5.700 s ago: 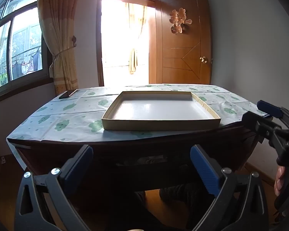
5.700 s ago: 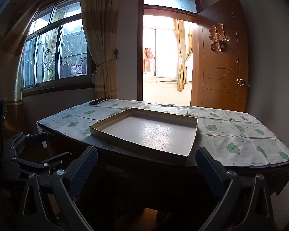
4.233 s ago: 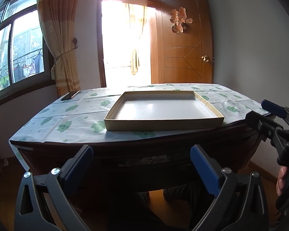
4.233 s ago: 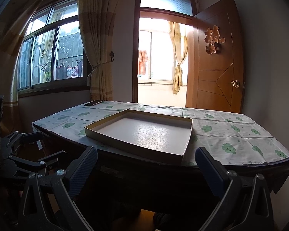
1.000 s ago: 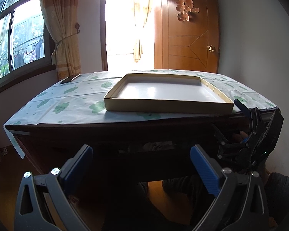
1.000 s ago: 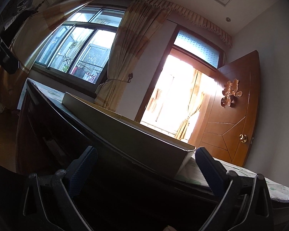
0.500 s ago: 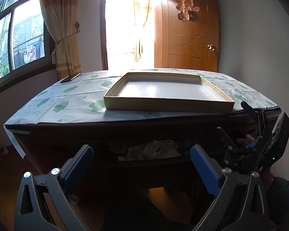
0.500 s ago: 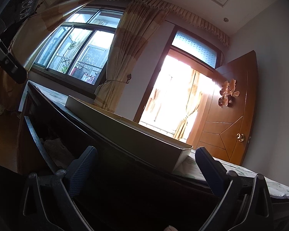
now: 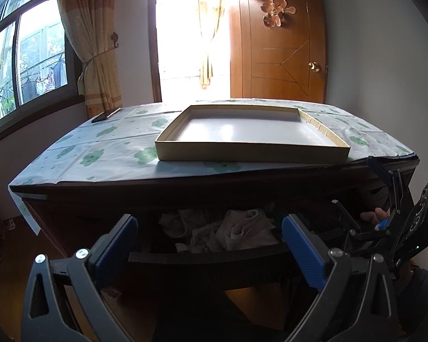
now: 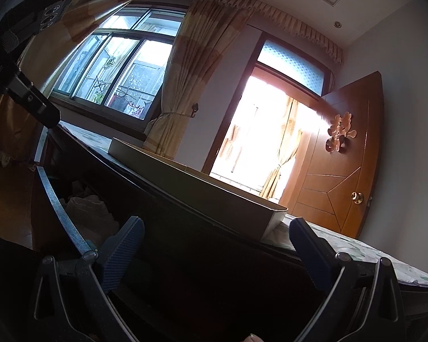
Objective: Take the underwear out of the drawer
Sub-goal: 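Pull the drawer under the table open with the right hand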
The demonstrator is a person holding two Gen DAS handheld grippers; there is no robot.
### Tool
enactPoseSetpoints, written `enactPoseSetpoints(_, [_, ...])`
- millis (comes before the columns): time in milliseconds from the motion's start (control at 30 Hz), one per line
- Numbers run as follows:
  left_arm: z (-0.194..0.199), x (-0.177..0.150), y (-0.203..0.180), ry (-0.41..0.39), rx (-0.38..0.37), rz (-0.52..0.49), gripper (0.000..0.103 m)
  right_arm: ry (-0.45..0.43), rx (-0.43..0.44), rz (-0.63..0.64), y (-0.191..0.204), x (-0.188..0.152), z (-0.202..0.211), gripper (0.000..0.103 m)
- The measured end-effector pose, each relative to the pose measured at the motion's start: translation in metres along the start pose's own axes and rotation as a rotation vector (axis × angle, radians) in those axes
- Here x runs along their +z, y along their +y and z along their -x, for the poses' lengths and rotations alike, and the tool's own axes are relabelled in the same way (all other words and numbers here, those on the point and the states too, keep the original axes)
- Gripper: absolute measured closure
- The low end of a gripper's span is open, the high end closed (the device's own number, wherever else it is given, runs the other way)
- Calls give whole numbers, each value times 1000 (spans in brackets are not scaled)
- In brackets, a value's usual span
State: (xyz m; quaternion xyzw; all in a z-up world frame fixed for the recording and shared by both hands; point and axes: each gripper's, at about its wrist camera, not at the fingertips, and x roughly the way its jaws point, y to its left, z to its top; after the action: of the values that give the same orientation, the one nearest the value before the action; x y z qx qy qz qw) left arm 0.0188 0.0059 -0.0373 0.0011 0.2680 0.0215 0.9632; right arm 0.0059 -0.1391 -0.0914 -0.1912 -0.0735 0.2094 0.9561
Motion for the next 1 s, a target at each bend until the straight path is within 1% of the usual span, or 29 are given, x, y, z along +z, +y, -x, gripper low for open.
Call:
enactPoseSetpoints(633, [2, -1, -4, 8, 10, -26, 0, 5, 14, -20, 2, 7, 35, 1])
enactPoseSetpoints(800, [5, 0, -4, 4, 5, -31, 0, 29, 23, -31, 1, 9, 39, 1])
enactPoseSetpoints(1000, [2, 0, -6, 17, 7, -41, 0, 63, 29, -27, 2, 12, 41, 1])
